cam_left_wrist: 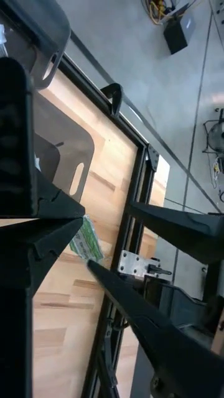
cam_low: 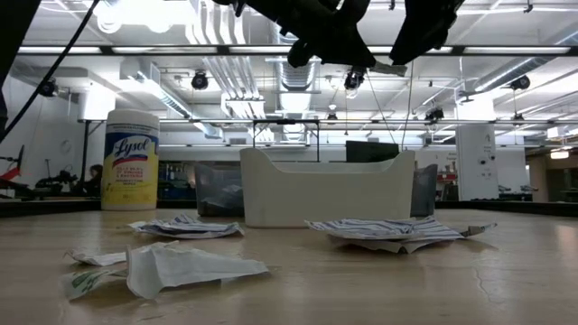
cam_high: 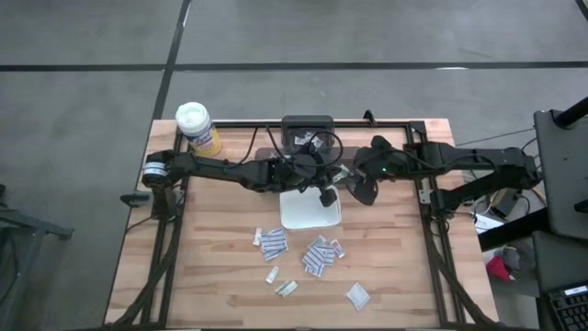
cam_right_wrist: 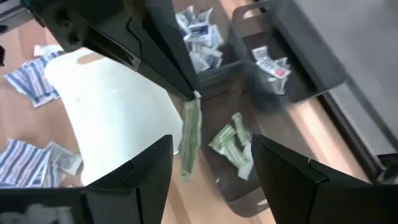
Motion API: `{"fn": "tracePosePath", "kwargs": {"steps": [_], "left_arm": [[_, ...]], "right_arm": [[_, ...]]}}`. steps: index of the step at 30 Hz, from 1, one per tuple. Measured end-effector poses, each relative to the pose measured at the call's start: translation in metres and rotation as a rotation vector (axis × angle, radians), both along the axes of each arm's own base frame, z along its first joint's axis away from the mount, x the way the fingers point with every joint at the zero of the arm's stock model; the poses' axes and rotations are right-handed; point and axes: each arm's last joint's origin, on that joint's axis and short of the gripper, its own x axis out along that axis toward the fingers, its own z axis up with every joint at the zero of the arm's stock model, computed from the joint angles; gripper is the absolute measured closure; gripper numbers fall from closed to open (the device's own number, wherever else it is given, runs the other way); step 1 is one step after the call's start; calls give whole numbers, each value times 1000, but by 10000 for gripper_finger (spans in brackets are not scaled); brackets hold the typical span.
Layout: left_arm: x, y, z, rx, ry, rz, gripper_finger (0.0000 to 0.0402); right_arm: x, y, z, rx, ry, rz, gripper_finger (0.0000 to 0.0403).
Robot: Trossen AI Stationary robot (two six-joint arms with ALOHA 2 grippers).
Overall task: Pick & Place First Aid Supplies
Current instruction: Put the green bandage into the bottom right black bin
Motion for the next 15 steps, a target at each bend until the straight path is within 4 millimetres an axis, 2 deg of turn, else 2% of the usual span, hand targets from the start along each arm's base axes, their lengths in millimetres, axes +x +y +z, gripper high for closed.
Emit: {"fn": "tracePosePath", "kwargs": {"steps": [9, 15], "left_arm": [[0, 0, 1, 2, -7, 2, 402], [1, 0, 3, 3, -37, 2, 402]], "right_arm": [[2, -6, -7, 32, 33, 23, 190], [2, -8, -12, 50, 47, 30, 209]]}}
